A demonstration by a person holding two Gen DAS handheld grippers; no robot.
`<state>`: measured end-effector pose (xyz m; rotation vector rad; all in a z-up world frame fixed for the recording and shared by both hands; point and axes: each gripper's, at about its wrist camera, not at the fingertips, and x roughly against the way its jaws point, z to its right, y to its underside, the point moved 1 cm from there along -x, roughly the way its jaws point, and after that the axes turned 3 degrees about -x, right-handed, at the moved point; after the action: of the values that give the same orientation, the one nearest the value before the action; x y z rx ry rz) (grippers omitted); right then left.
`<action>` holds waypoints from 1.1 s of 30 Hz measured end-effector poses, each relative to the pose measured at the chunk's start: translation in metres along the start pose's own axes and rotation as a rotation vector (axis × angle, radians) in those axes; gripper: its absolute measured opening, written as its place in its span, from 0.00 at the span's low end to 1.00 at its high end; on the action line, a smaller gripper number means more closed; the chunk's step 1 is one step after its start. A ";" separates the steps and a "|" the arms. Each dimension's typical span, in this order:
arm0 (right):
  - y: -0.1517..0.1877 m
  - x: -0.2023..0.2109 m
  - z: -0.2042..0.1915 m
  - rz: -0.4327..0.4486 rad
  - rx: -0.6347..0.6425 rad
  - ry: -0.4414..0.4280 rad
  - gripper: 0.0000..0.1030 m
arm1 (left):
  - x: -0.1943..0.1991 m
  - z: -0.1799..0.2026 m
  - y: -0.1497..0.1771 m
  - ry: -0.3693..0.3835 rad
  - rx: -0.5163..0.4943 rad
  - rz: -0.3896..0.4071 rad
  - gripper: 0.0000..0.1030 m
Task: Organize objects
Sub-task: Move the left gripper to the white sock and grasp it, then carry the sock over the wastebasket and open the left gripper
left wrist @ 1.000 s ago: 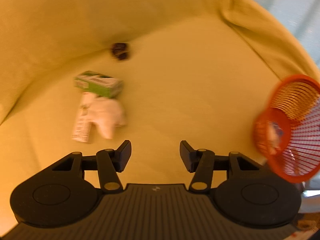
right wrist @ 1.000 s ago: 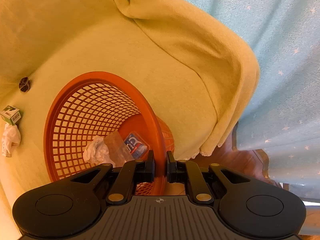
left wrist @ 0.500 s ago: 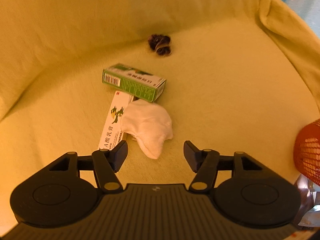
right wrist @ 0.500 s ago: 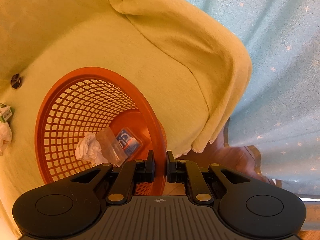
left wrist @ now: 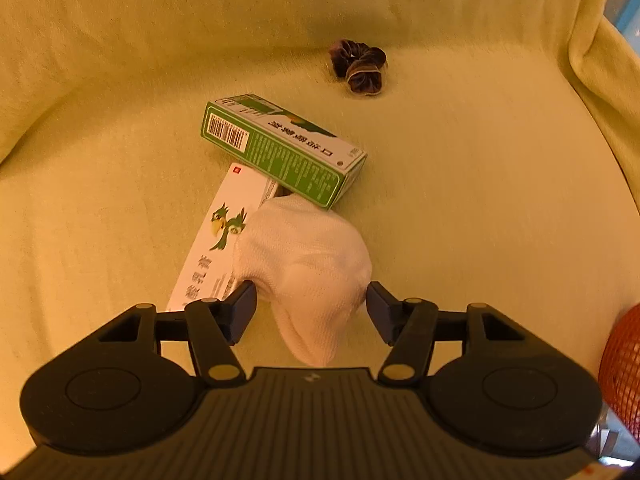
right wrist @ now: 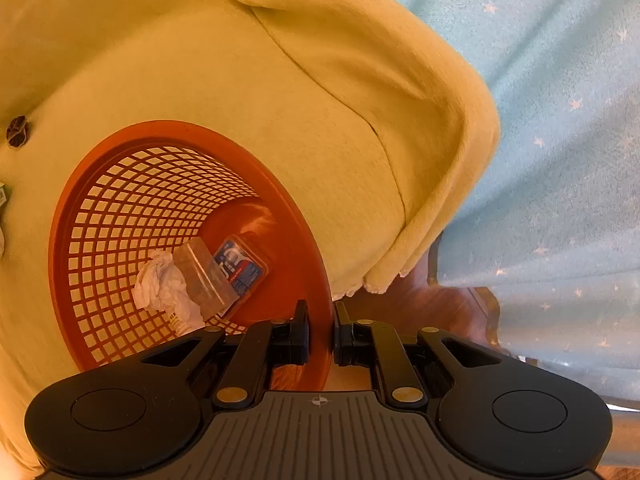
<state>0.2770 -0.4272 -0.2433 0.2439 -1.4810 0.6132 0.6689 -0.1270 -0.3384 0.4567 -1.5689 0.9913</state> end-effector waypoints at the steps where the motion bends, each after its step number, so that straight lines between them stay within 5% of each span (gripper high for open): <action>1: 0.000 0.000 0.000 0.000 0.000 0.000 0.07 | -0.002 0.001 -0.001 -0.008 -0.004 0.002 0.44; 4: 0.001 0.000 0.000 -0.002 -0.003 -0.002 0.07 | -0.003 0.005 0.000 -0.011 -0.026 0.015 0.29; 9: 0.000 -0.001 0.000 -0.008 -0.010 0.002 0.07 | 0.012 0.013 0.009 -0.013 -0.087 0.049 0.20; 17: -0.003 -0.001 -0.002 -0.008 -0.030 0.001 0.07 | 0.058 0.030 0.031 0.038 -0.099 0.036 0.19; 25: -0.003 -0.004 0.009 -0.009 -0.006 -0.044 0.07 | 0.107 0.092 0.056 0.151 -0.167 0.076 0.19; 33: -0.006 -0.019 0.055 -0.088 -0.292 -0.226 0.07 | 0.132 0.129 0.072 0.189 -0.178 0.114 0.19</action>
<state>0.2337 -0.4650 -0.2553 0.1525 -1.7461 0.2995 0.5027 -0.1591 -0.2362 0.1467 -1.5084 0.9428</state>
